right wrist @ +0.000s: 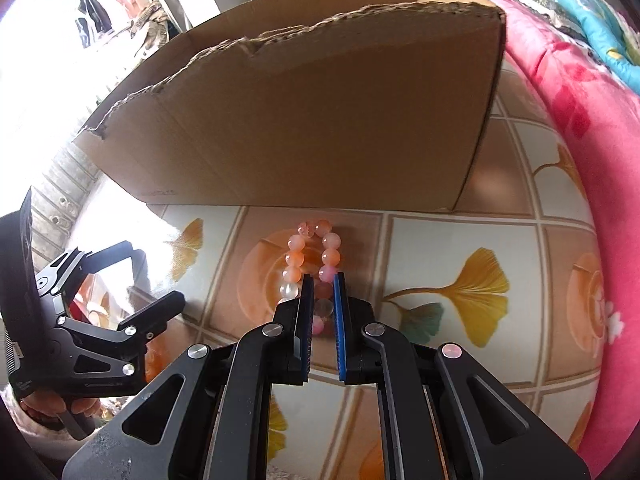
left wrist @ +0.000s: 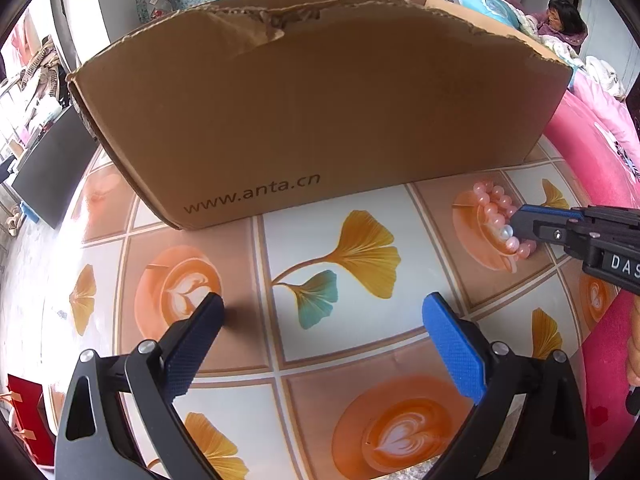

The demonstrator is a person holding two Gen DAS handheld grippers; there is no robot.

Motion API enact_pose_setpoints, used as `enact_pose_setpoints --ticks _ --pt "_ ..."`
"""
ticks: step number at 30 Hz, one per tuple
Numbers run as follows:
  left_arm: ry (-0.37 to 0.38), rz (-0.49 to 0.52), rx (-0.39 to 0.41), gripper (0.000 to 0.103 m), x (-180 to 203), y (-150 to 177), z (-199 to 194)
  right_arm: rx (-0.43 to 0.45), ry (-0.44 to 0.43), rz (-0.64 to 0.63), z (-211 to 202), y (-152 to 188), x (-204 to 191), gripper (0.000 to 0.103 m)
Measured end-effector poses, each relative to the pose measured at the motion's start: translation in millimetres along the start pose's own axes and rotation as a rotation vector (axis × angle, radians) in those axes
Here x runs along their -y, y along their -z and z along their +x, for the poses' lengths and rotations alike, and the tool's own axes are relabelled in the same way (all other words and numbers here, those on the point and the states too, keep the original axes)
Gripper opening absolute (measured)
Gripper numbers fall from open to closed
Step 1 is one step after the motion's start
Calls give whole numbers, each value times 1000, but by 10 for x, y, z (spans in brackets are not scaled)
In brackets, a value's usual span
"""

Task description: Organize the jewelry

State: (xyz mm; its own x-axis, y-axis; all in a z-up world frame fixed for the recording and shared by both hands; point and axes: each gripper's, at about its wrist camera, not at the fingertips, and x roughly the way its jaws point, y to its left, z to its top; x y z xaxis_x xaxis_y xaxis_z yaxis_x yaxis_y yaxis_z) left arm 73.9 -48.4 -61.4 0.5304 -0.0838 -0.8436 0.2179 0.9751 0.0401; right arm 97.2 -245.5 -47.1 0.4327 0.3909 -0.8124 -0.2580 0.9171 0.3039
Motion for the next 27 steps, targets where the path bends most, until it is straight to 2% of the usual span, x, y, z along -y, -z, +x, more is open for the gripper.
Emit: enact_pose_setpoints --ticks 5,10,14,17,19,25,27 --pt "-1 -1 2 97 -4 5 -1 -14 -34 -26 4 50 -142 10" --pt "-2 -2 4 97 -12 15 -1 0 -29 2 -43 19 -70 10" --pt "-3 -5 7 97 -22 35 4 0 -41 41 -69 31 -14 24" --pt "-4 -5 9 97 -27 45 2 -1 -38 37 -44 8 -58 24" --pt "-3 -5 8 97 -29 45 3 2 -26 17 -23 -17 -99 24" --pt "-4 -5 9 97 -31 47 3 12 88 -92 78 -98 -287 24" --pt "-4 -5 10 97 -32 49 1 14 115 -110 88 -97 -318 18"
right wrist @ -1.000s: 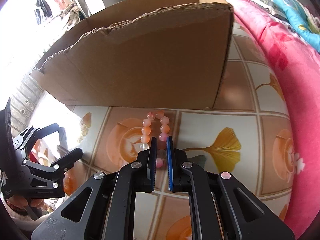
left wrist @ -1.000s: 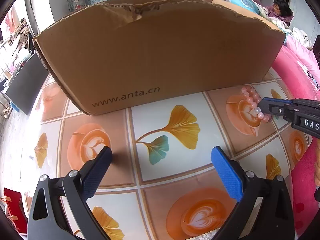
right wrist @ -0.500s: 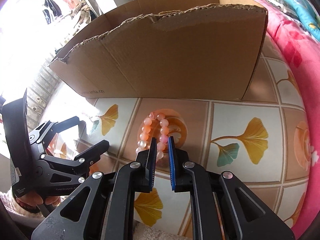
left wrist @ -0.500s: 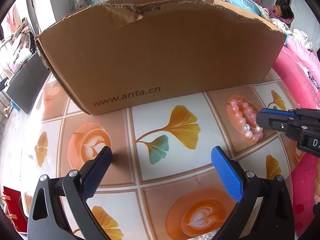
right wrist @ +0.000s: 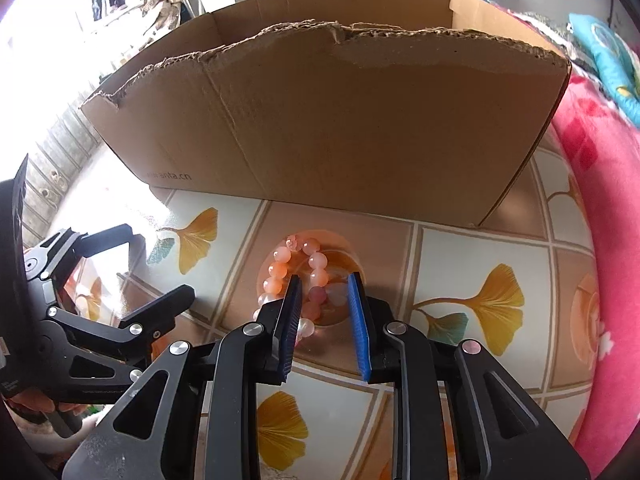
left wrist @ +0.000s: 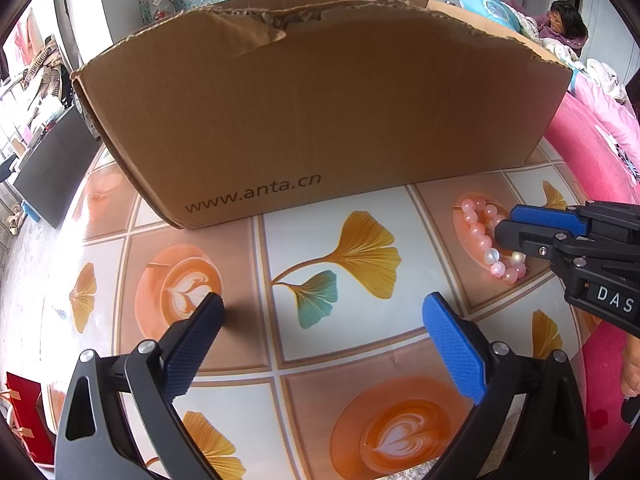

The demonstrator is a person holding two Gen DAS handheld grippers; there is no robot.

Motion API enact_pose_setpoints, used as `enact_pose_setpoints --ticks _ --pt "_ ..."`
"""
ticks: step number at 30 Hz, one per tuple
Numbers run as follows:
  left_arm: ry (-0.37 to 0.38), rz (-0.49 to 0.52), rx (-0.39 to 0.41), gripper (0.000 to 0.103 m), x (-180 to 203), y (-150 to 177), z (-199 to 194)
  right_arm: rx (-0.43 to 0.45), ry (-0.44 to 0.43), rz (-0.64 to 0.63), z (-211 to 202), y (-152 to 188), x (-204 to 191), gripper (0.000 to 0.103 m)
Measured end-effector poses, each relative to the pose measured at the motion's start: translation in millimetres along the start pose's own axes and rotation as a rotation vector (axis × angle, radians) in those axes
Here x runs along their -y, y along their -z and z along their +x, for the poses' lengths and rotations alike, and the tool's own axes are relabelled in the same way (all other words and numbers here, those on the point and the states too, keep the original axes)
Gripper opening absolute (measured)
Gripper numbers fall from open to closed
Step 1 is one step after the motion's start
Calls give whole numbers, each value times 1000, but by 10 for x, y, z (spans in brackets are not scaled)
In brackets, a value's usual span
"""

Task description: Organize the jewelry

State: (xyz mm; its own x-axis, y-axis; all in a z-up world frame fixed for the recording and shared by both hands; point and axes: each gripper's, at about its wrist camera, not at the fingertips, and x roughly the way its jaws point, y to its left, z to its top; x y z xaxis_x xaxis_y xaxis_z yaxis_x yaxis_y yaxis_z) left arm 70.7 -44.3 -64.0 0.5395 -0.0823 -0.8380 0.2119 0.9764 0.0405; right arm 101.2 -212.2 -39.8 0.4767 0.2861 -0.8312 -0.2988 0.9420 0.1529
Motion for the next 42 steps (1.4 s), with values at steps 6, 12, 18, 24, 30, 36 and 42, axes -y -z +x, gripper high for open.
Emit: enact_pose_setpoints --ticks 6,12,18,24,30,36,42 --pt "-2 -2 2 97 10 3 -5 2 7 27 39 17 -15 8" --pt "-2 -2 2 97 10 5 -4 3 -33 28 68 59 67 8" --pt "-3 -3 3 97 11 6 -8 -2 -64 9 90 52 -52 8" --pt "-3 -3 3 97 16 1 -13 -9 -79 20 121 33 -56 8" --pt "-4 -3 2 97 20 3 -11 -8 -77 23 93 36 -72 8" --pt "-4 -4 4 97 22 7 -10 -3 -84 34 34 13 3 8" --pt "-4 -4 4 97 22 11 -9 3 -89 47 -31 -8 81 8"
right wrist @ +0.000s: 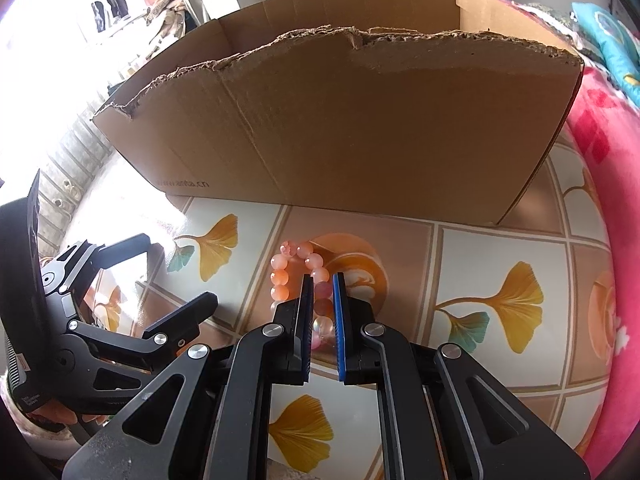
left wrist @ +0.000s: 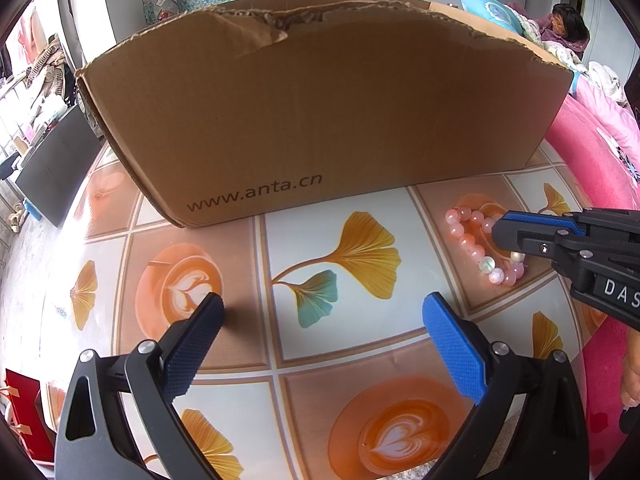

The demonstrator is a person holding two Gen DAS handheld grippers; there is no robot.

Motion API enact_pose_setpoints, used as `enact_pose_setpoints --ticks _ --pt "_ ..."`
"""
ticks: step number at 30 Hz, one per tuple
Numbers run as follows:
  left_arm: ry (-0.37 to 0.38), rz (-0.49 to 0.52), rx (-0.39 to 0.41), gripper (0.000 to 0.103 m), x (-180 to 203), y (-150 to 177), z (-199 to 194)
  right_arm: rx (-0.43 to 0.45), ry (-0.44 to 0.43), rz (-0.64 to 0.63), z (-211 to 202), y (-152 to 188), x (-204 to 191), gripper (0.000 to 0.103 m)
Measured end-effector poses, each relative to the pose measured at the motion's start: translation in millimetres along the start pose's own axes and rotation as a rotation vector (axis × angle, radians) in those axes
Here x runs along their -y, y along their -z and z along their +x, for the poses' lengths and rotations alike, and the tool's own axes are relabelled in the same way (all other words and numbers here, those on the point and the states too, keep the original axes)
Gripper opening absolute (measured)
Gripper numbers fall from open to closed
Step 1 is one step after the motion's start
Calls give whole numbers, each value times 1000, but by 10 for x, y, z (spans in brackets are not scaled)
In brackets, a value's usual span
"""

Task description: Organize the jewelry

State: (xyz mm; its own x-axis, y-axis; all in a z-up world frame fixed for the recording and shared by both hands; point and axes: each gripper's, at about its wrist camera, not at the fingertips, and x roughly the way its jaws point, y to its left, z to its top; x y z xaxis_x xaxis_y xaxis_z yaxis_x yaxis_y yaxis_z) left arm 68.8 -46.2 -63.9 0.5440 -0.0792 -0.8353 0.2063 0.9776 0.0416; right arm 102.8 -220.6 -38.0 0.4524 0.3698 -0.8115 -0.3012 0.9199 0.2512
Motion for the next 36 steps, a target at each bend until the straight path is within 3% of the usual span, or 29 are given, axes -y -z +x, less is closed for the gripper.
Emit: enact_pose_setpoints --ticks 15,19,25,27,30,33,36 --pt "17 26 41 98 -36 41 25 30 -19 134 -133 35 345 9" --pt "16 32 47 99 -33 36 34 41 -26 158 -194 88 456 14" --pt "25 49 32 99 -34 12 62 42 -54 200 -278 239 524 30" --pt "29 53 21 99 -47 -14 77 44 -82 215 -291 272 522 46" --pt "30 56 8 99 -52 -54 100 42 -106 212 -280 274 500 62" --pt "37 67 -2 99 -66 -89 125 36 -87 179 -297 284 475 66" --pt "53 90 -9 99 -84 -150 162 38 -145 214 -293 279 564 75"
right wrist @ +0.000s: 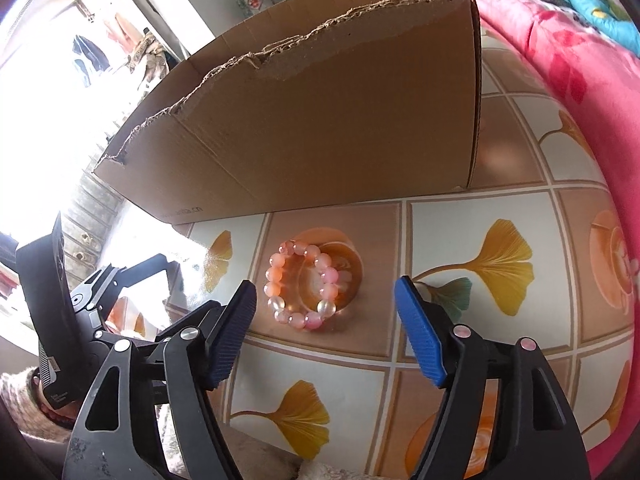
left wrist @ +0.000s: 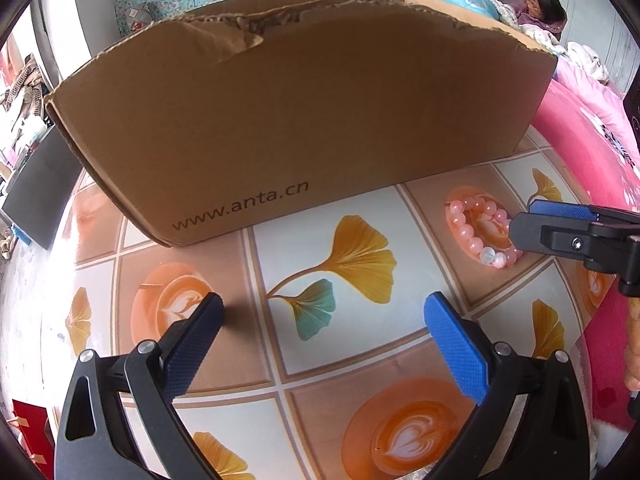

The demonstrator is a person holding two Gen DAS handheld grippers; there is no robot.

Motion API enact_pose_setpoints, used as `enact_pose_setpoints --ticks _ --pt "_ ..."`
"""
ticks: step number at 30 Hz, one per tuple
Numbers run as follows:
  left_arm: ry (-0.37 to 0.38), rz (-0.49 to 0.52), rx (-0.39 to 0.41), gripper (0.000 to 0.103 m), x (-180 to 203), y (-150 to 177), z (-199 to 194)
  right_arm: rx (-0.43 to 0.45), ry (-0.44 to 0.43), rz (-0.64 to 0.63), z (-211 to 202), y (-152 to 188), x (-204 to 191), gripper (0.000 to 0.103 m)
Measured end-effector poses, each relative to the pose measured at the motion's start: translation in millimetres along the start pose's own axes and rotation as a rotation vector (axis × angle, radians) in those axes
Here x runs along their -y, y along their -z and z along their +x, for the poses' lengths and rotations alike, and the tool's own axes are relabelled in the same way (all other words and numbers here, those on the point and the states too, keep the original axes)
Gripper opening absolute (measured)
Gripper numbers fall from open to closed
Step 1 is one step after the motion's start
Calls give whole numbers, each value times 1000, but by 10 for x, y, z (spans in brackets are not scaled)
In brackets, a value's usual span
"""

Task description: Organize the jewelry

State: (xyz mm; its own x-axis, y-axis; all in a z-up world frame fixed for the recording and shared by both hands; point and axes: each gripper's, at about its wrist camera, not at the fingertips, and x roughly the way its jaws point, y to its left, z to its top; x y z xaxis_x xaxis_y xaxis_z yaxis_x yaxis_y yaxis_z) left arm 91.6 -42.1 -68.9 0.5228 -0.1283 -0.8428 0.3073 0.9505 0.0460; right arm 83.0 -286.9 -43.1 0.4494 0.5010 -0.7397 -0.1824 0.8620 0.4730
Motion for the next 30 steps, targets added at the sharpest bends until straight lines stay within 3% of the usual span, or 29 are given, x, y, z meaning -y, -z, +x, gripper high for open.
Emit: enact_pose_setpoints --ticks 3,10,23,30 --pt "9 12 -11 99 -22 -71 39 -7 -72 42 9 -21 96 83" --pt "-32 -52 -22 99 -10 -131 72 -4 -142 99 7 -24 207 85" --pt "-60 -102 -8 99 -63 -257 157 16 -111 3 -39 36 91 90" --pt "-92 -147 -11 99 163 -218 99 15 -72 -43 4 48 -38 95"
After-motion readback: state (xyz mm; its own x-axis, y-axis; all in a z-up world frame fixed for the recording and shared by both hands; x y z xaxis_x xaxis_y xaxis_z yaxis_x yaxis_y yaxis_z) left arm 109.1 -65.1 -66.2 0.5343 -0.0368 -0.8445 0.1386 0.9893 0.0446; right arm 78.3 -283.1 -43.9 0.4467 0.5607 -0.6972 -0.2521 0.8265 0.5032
